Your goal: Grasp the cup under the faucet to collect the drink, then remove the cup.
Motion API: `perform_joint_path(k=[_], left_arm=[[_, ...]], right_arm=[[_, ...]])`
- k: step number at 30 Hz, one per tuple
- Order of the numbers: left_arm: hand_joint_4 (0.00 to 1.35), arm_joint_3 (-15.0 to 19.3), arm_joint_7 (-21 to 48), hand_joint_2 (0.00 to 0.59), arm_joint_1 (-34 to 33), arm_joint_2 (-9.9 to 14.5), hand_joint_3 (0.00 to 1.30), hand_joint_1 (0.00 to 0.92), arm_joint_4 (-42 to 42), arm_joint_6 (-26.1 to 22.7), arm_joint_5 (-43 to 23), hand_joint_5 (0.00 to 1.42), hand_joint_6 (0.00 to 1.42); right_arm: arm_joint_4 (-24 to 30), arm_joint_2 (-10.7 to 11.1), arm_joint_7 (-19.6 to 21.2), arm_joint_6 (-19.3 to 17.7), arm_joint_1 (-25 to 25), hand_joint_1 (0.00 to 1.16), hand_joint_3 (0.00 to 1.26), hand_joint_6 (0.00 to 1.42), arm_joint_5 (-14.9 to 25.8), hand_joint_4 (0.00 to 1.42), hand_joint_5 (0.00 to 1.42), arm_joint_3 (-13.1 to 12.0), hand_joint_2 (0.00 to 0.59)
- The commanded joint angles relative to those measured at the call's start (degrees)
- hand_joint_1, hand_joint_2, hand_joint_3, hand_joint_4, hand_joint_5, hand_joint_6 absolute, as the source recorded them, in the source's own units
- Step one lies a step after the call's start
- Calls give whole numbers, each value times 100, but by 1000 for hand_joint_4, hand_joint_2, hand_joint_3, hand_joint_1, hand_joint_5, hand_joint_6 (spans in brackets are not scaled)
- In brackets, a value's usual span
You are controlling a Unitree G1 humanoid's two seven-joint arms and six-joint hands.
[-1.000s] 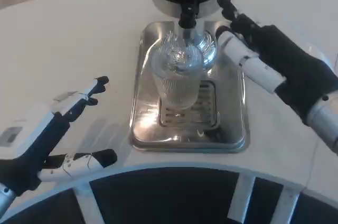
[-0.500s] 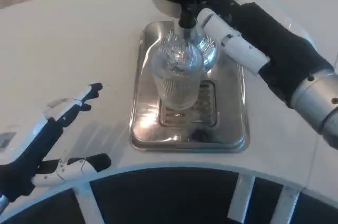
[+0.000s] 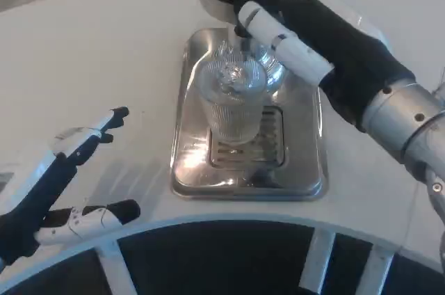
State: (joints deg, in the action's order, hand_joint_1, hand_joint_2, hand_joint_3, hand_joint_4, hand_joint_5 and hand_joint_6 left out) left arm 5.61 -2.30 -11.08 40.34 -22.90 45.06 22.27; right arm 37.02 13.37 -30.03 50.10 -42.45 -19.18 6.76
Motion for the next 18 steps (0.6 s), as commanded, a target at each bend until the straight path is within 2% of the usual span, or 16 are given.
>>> perform_joint_path(k=[1,3,10,12,15,18], left_arm=[[127,25,89,61,100,55,99,0,56,-69,-78,220,129],[128,20,101,61,84,51,99,0,59,-88,-88,220,129],[129,10,149,62,78,39,99,0,121,-140,-114,220,128],[129,8,161,62,79,37,99,0,136,-154,-113,220,128],[129,4,180,62,78,33,99,0,140,-189,-126,220,128],[130,-3,184,62,81,29,99,0,149,-208,-129,220,128]], right_arm=[[-3,131,73,47,-119,27,0,26,217,0,0,87,554],[-21,199,77,65,-147,23,0,27,296,0,0,102,552],[-194,695,-130,-4,-390,0,0,19,515,0,0,389,525],[-176,845,-160,-75,-463,0,0,5,490,0,0,541,523],[-81,1174,-265,-284,-596,0,0,0,297,0,0,961,523],[-18,1340,-297,-415,-633,0,0,0,167,0,0,1181,525]])
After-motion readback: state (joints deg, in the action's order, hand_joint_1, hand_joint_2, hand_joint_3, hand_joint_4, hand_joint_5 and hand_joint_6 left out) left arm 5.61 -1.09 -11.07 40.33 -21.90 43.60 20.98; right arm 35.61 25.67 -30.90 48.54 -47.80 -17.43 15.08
